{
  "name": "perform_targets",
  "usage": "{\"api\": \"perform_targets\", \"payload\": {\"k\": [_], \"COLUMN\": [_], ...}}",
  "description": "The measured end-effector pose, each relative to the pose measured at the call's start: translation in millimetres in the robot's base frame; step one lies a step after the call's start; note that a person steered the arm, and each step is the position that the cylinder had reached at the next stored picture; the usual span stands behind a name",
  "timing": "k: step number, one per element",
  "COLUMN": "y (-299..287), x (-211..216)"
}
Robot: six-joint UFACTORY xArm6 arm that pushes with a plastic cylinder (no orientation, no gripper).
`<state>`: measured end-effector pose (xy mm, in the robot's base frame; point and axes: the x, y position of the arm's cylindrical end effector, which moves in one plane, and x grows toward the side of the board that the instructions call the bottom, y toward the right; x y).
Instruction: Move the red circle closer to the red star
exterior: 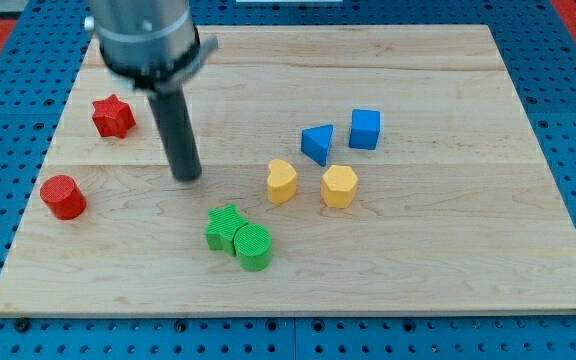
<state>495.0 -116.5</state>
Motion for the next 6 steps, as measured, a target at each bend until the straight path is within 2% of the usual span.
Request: {"api": "perform_targets", "payload": {"k": [1, 2, 3, 4, 5, 6], "y": [-59.2, -102.5, -107.4, -109.5, -182.5, -180.2], "x": [83.1, 26.3, -33.5, 33.1, 51.5, 42.8]}}
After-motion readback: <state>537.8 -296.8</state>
